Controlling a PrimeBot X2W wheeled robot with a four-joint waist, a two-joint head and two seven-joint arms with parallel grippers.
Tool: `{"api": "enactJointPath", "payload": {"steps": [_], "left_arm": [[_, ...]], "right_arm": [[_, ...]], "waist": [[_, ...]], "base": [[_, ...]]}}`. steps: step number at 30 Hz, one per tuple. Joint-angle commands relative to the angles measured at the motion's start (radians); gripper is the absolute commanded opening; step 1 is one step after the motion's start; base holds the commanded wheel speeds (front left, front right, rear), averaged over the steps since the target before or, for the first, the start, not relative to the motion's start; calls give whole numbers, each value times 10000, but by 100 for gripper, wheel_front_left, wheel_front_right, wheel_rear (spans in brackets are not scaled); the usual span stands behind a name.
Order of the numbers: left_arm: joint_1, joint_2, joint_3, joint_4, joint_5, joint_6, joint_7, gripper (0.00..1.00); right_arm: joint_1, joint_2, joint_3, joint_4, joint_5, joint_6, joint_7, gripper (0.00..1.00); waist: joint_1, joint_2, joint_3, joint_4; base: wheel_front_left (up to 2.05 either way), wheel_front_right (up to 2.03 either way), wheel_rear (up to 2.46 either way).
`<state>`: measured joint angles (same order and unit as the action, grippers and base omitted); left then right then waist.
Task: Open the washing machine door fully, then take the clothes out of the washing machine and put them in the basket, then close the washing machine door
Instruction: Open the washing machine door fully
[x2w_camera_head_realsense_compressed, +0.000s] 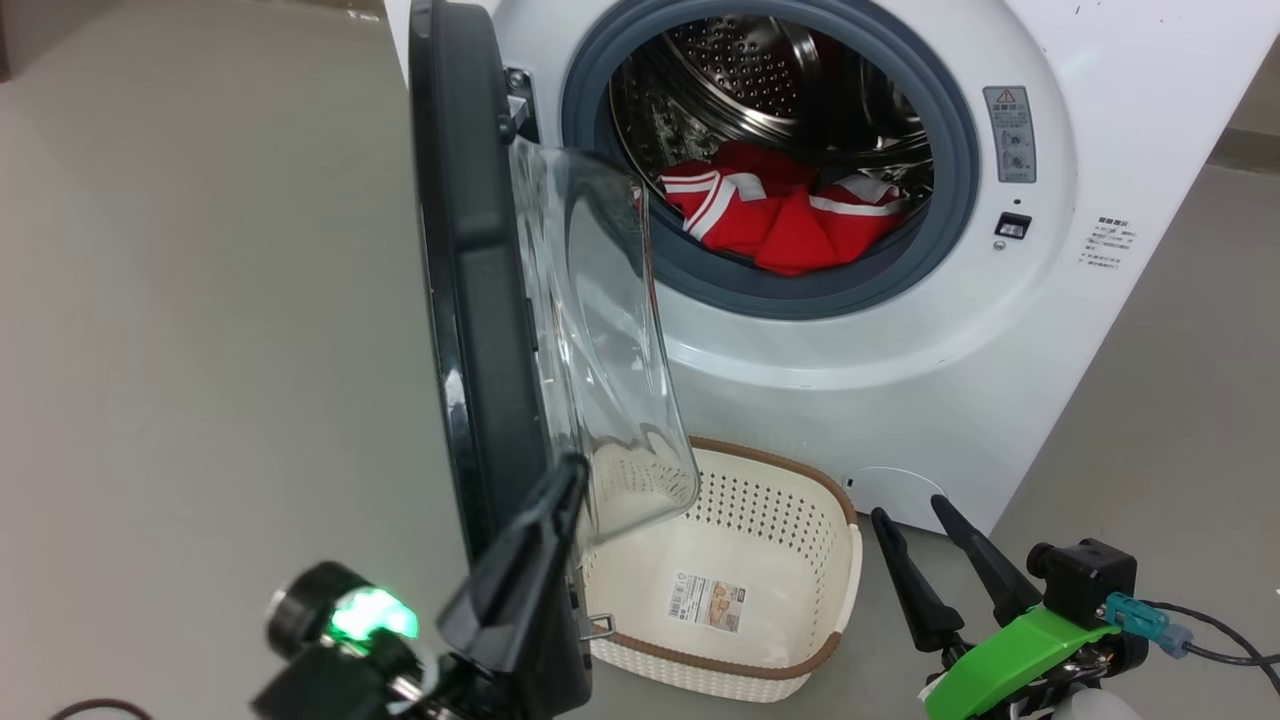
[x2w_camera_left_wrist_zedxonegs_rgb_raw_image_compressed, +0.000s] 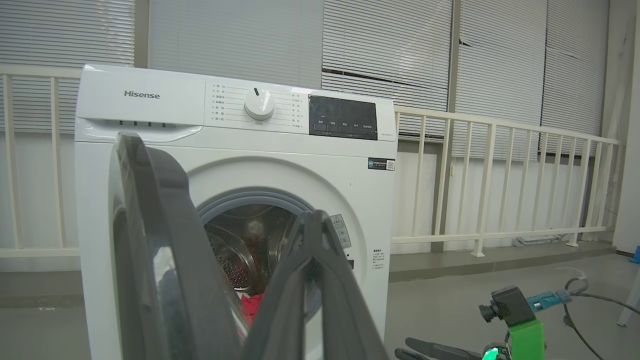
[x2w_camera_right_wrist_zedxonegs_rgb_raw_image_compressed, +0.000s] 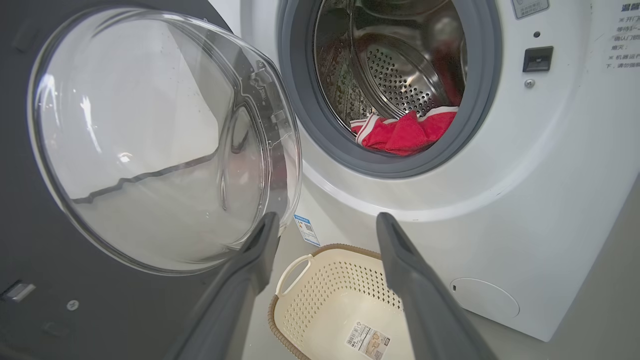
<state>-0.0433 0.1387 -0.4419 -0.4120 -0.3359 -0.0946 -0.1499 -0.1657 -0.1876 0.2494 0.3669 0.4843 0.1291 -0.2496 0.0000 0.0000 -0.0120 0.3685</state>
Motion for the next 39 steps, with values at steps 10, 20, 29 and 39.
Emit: {"api": "enactJointPath", "payload": {"steps": [10,20,29,39], "left_arm": [[-19,-54,-670,1072,-730,-231,321,0],[125,-120,-1010,2241,-1198,-269,339,0],[-31,-91,-895,3409,-1543,-248,259,0],[-158,-39,-555,3920,-1649,-36,-7,0]], "right_arm": [[-323,41,311,-153,44,16,-122,100],[-324,4,327,-116,78,16,-122,100],[-379,33,303,-132,72,16,-122,100],[-385,35,220,-138,59,16,-122,100]], "waist": [[0,0,0,-177],[0,0,34,-213],[0,0,147,-170],[0,0,179,-94]], "base": [[0,0,0],[0,0,0],[0,0,0],[0,0,0]]}}
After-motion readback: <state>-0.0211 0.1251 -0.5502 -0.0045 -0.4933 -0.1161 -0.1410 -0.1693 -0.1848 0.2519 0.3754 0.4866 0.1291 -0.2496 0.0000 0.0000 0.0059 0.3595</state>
